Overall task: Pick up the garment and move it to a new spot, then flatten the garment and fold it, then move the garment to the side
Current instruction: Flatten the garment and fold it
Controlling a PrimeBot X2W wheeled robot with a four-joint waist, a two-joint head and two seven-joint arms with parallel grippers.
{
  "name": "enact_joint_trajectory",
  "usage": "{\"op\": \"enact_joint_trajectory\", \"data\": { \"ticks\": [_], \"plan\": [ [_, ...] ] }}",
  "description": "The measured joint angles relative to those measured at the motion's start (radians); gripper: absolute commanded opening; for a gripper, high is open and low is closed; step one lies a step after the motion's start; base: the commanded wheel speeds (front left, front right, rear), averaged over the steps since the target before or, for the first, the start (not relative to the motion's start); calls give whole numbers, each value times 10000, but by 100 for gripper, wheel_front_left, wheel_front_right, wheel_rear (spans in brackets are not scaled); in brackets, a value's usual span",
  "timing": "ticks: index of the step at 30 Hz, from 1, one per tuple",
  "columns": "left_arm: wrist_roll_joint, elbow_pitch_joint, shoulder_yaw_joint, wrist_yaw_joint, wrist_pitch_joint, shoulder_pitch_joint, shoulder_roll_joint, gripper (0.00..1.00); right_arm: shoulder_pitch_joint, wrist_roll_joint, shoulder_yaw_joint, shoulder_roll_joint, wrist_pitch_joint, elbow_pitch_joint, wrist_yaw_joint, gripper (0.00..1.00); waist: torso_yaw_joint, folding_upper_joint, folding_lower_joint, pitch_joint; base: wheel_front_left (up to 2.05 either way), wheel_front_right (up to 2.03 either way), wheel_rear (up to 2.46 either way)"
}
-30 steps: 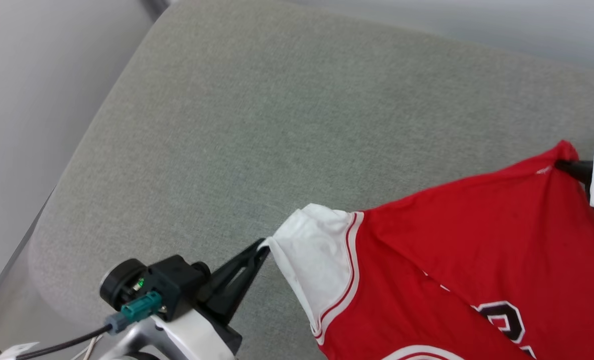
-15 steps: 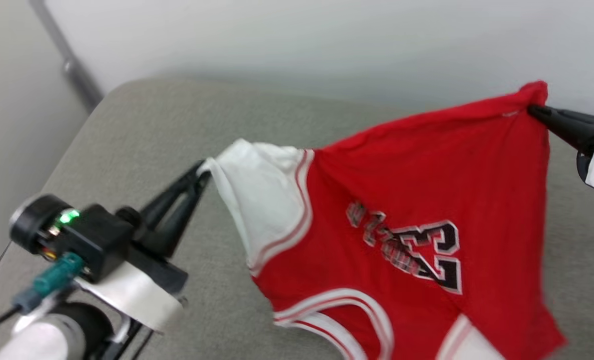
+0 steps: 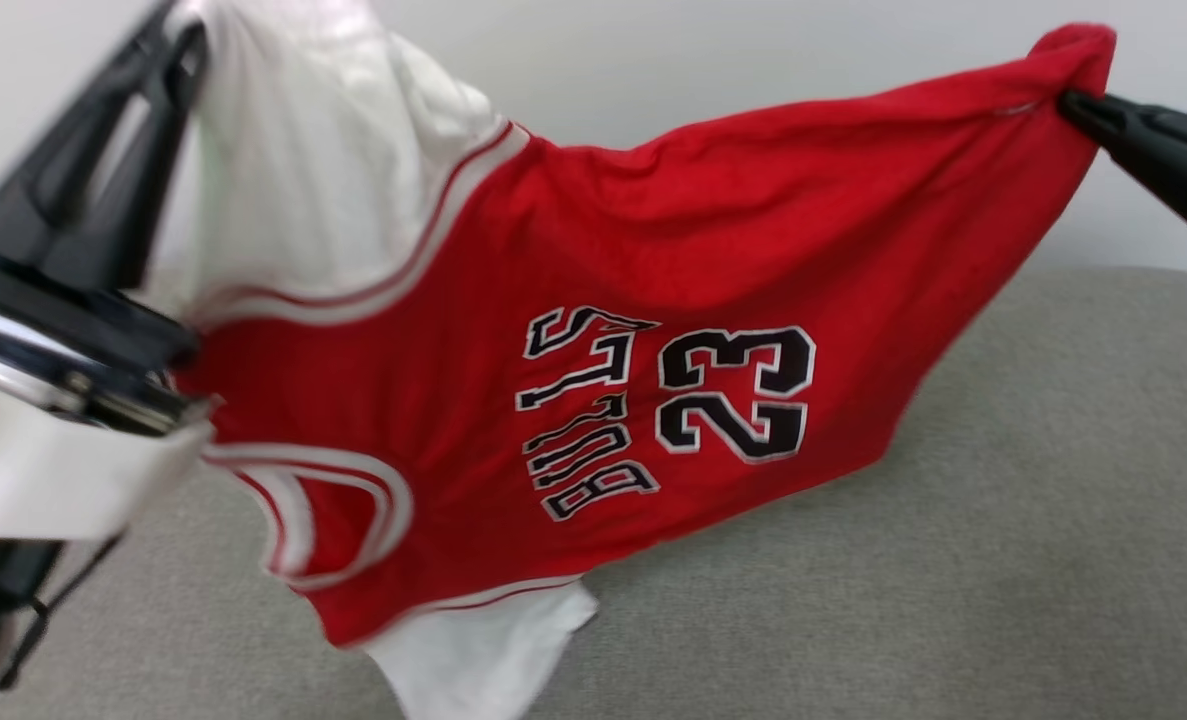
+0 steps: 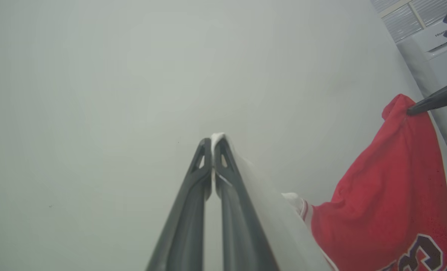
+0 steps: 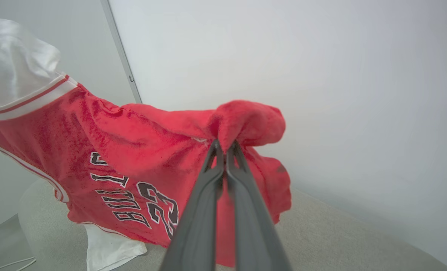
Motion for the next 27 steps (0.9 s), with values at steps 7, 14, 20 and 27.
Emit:
{"op": "enact_joint_trajectory", "data": {
  "ticks": [7,14,20,27],
  "plan": [
    [-336,322,802,-98,19,-1503,219,0,-540,-263,-362,58,-199,-683,0,0,-699,0,0,342,0,0,0],
    [-596,1567,775,-698,-322,-3720,42,0,-1404,-1122,-474,-387,-1012,-907,0,0,-1008,0,1,1351,0,0,0],
    [-399,3175,382,-1172,-564,-6002,-299,0,-2527,-1549,-274,-493,-1708,-341,0,0,-1188,-1,1,2515,0,0,0],
    [303,5693,-307,-1603,-1195,-9186,-719,0,-4646,-2397,1014,-541,-2755,1139,2,0,-1375,0,2,4105,0,0,0]
  ]
}}
